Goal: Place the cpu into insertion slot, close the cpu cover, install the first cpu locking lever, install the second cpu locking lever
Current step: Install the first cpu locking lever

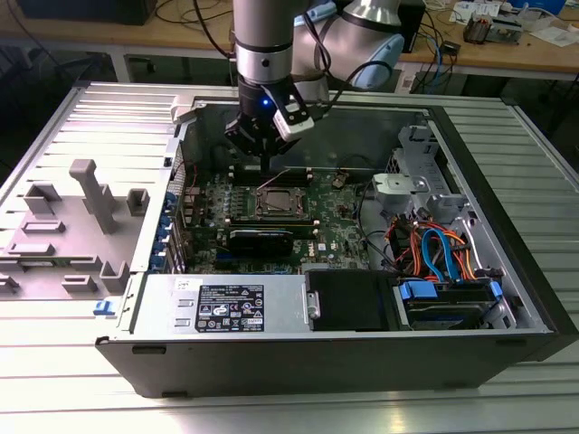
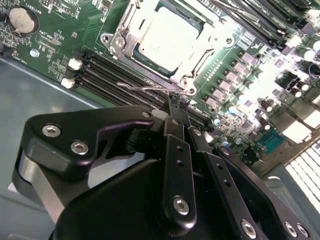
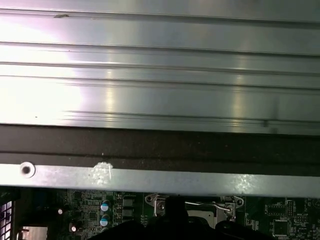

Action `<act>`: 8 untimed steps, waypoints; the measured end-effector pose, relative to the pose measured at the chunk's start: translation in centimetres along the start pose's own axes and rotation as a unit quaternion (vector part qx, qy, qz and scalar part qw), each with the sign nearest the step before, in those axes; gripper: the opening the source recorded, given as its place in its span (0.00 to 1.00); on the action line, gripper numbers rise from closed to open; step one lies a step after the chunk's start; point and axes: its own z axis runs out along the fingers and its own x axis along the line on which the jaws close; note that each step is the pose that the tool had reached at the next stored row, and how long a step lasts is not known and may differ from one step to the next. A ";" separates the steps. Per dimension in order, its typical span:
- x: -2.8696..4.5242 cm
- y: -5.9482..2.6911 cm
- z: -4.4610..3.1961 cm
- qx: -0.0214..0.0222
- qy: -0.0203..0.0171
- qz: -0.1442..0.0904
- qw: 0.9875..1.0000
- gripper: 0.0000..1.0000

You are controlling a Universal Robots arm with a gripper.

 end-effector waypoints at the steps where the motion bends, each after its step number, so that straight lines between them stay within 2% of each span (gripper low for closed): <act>1: -0.02 0.01 0.11 0.001 0.000 0.000 1.000 0.11; 4: -0.13 0.04 0.31 0.002 0.000 0.000 1.000 0.11; 8: -0.79 0.28 0.58 0.003 0.000 0.000 1.000 0.11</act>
